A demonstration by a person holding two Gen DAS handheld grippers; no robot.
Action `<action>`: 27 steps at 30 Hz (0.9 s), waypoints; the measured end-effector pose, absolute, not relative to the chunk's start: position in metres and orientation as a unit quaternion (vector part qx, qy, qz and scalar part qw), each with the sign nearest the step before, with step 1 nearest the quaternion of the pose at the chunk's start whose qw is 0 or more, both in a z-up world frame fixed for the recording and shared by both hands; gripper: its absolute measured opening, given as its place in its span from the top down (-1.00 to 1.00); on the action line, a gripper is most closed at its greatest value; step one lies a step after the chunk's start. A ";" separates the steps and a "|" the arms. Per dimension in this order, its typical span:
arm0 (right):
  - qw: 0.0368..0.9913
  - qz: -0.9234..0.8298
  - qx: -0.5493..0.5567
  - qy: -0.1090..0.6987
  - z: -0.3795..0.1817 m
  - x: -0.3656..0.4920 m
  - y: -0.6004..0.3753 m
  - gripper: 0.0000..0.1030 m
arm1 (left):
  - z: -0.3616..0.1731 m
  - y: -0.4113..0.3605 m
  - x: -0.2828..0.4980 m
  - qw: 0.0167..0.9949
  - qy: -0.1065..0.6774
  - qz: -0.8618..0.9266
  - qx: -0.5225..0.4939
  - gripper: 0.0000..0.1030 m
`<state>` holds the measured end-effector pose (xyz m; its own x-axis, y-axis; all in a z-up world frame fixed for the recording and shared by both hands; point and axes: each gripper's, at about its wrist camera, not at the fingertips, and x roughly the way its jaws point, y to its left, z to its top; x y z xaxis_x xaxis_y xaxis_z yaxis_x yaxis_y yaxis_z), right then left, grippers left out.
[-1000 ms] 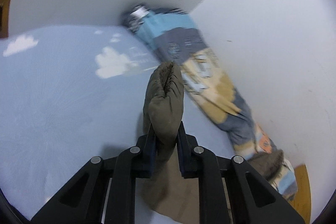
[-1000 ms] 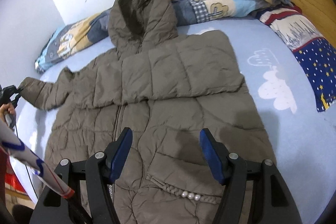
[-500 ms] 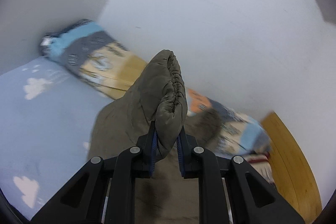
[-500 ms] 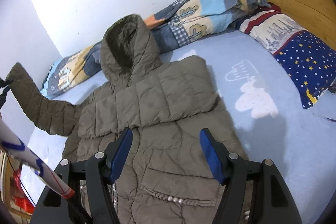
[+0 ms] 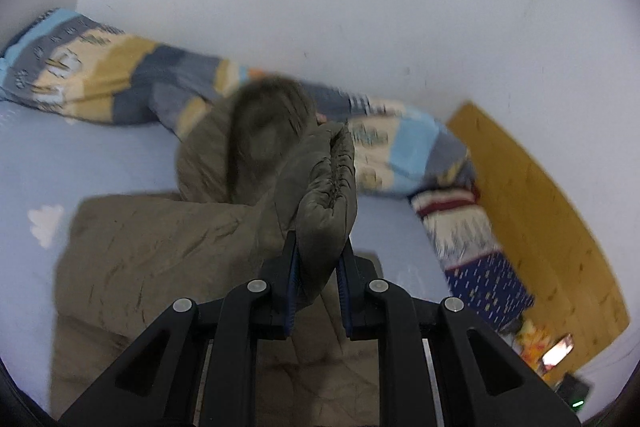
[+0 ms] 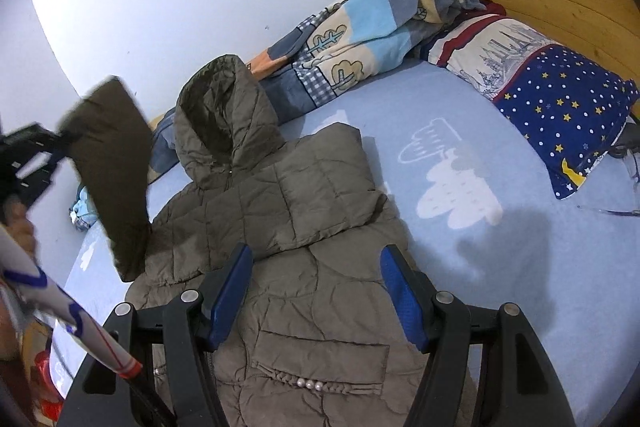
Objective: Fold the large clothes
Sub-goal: 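Lift the held sleeve and fold it across the jacket body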
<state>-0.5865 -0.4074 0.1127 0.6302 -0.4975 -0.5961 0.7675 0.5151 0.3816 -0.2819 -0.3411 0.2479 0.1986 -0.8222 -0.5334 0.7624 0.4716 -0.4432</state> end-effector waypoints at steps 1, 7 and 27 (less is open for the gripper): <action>0.844 -0.375 0.321 0.210 0.113 -0.588 -0.408 -0.38 | 0.236 -0.350 -0.290 0.770 0.376 -0.514 -0.030 0.69; 0.842 -0.377 0.326 0.207 0.113 -0.593 -0.412 -0.38 | 0.174 -0.384 -0.323 0.759 0.402 -0.513 0.016 0.69; 0.844 -0.382 0.309 0.214 0.103 -0.561 -0.427 -0.26 | 0.144 -0.319 -0.268 0.818 0.361 -0.427 0.134 -0.20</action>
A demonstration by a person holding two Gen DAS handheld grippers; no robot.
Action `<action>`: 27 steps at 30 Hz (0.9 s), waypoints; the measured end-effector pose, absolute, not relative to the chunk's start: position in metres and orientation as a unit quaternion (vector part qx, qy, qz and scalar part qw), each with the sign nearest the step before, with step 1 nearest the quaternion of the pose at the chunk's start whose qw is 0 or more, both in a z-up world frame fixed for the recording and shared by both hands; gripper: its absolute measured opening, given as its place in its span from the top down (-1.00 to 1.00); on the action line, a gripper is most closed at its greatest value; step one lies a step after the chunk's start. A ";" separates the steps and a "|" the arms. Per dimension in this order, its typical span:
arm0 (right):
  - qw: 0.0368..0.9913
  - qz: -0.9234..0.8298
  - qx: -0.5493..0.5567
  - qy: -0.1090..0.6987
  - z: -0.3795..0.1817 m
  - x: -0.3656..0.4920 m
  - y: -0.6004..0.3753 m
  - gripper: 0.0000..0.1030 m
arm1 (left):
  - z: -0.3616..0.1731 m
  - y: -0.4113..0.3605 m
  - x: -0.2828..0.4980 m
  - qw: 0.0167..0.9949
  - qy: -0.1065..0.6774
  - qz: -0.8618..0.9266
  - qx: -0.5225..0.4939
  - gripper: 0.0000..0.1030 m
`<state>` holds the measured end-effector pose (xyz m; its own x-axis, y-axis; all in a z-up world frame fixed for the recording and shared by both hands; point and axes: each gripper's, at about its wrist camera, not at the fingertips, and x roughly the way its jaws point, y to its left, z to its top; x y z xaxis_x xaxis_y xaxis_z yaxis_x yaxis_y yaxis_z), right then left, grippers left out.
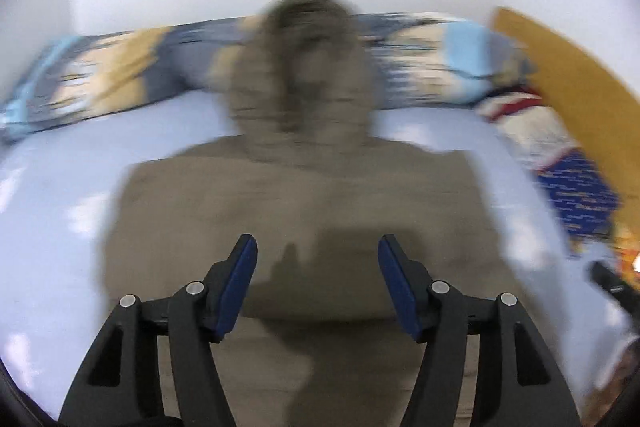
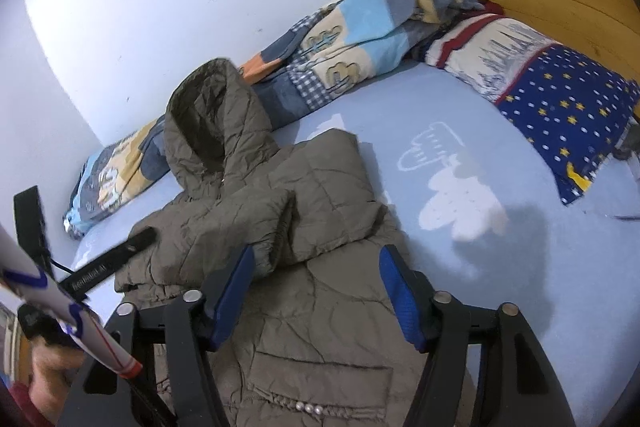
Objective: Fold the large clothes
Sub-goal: 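Lift the held sleeve and fold it across the jacket body, then release the sleeve onto the jacket and open the left tool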
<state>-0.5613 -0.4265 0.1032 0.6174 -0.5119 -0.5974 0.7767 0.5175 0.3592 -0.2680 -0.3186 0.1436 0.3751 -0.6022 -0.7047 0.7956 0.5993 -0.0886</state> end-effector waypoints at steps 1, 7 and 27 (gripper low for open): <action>0.847 -0.381 0.301 0.219 0.102 -0.555 -0.427 -0.22 | 0.137 -0.310 -0.250 0.830 0.363 -0.401 0.136 -0.20; 0.861 -0.339 0.276 0.259 0.079 -0.494 -0.437 -0.04 | 0.094 -0.267 -0.176 0.858 0.393 -0.305 0.130 -0.20; 0.844 -0.310 0.248 0.361 0.017 -0.413 -0.453 -0.07 | 0.075 -0.257 -0.206 0.853 0.379 -0.323 0.157 -0.23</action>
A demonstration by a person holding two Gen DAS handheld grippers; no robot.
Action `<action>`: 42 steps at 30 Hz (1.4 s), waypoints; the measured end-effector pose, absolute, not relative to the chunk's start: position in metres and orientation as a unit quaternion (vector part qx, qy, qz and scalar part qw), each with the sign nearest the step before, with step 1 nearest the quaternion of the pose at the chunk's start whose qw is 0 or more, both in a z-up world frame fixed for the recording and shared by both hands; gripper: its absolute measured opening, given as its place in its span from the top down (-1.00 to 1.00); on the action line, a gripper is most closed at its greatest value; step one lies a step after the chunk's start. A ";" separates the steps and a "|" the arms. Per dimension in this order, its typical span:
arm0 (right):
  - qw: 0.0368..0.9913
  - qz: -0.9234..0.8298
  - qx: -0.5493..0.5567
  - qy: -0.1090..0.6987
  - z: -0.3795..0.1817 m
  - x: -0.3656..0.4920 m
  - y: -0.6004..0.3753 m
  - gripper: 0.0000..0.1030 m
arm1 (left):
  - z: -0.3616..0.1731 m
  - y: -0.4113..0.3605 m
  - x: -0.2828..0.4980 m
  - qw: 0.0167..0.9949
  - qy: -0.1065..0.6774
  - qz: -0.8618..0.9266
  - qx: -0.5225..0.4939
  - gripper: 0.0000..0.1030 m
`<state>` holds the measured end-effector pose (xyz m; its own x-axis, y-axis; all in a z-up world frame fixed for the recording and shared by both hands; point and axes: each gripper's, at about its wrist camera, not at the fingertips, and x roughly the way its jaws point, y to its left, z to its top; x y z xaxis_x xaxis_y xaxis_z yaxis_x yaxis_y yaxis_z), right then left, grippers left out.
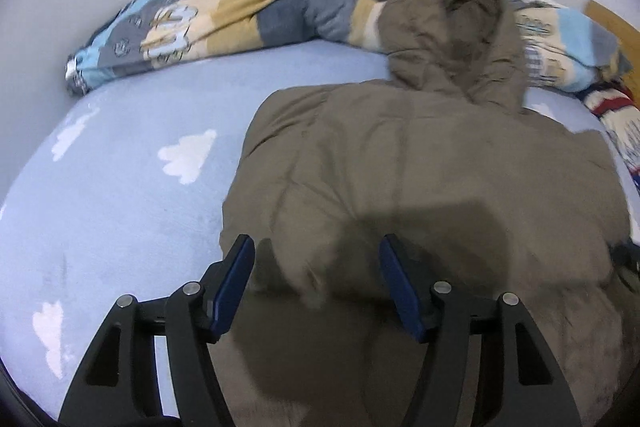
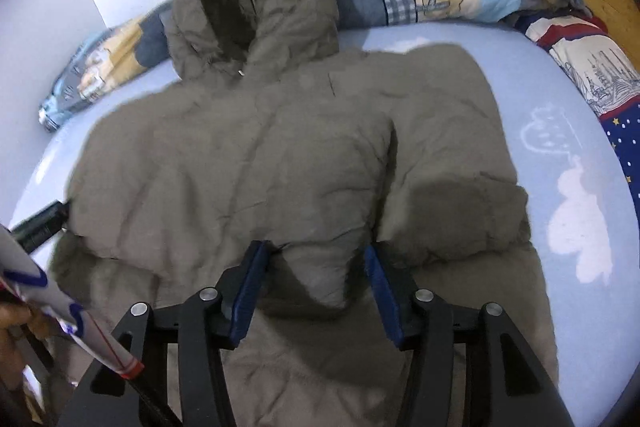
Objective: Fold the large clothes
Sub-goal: 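Release the sleeve onto the jacket and open the left tool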
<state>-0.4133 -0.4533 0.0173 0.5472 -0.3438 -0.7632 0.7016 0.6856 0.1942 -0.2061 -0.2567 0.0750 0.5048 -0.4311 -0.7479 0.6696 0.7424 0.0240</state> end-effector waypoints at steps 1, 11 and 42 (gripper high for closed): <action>0.847 -0.305 0.250 0.356 0.024 -0.416 -0.449 -0.08 | 0.079 -0.252 -0.216 0.851 0.377 -0.330 0.159 -0.23; 0.870 -0.273 0.234 0.338 0.072 -0.451 -0.379 -0.10 | 0.108 -0.210 -0.332 0.855 0.311 -0.365 0.197 -0.26; 0.831 -0.269 0.236 0.426 0.008 -0.433 -0.368 -0.10 | 0.046 -0.243 -0.330 0.827 0.351 -0.359 0.251 -0.26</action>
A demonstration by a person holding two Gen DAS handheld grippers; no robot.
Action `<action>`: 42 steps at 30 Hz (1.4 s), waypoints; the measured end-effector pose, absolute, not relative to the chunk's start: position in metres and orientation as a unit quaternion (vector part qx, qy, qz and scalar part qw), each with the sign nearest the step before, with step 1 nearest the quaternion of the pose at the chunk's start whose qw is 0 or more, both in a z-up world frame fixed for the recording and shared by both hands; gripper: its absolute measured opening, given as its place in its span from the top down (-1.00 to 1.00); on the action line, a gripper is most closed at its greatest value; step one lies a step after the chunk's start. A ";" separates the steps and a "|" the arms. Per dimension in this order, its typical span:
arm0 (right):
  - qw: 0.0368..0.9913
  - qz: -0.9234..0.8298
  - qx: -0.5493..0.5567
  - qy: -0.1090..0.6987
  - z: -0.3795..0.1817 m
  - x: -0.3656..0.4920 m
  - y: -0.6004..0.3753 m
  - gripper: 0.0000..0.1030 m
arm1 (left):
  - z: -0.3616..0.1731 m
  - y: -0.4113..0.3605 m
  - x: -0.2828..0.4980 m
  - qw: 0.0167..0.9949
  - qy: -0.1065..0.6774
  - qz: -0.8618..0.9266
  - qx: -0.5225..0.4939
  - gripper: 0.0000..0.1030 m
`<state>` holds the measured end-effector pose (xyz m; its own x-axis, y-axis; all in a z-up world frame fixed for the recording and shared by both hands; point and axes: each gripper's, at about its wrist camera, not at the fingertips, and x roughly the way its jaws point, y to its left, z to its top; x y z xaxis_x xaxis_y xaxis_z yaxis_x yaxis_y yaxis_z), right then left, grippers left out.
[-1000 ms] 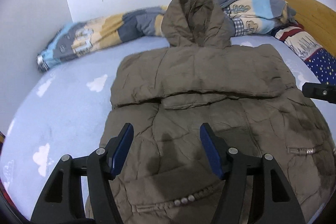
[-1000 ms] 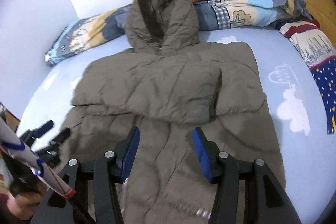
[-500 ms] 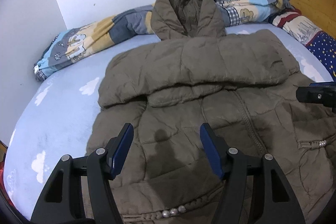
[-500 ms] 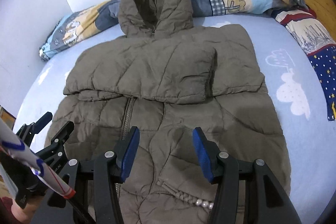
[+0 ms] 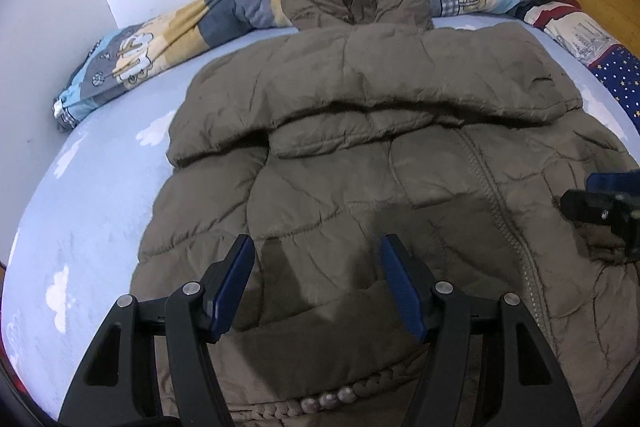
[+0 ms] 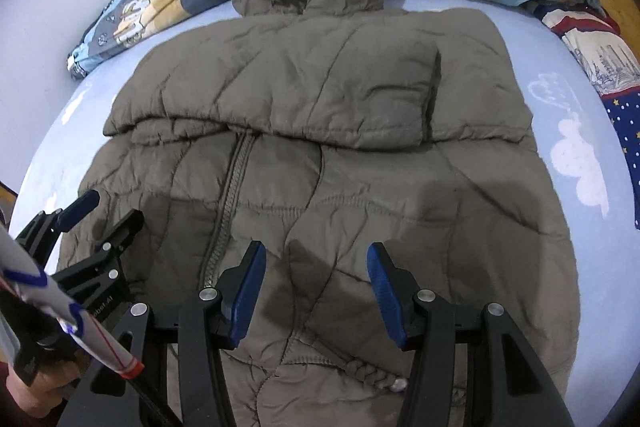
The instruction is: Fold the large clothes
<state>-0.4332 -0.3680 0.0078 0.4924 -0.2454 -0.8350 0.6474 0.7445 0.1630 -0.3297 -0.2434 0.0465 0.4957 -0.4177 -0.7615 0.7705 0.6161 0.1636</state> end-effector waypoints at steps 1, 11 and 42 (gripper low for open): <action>0.829 -0.268 0.235 0.430 0.005 -0.432 -0.368 -0.10 | 0.044 -0.244 -0.329 0.826 0.355 -0.358 0.253 -0.26; 0.819 -0.263 0.243 0.448 -0.012 -0.429 -0.371 -0.14 | 0.049 -0.243 -0.320 0.819 0.376 -0.371 0.224 -0.28; 0.851 -0.295 0.239 0.364 0.041 -0.466 -0.388 -0.14 | 0.146 -0.210 -0.287 0.855 0.291 -0.386 0.189 -0.34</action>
<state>-0.4656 -0.3882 0.0414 0.5616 -0.3277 -0.7597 0.6759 0.7114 0.1928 -0.2870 -0.2104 0.1456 0.5326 -0.5497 -0.6435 0.7701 0.6302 0.0990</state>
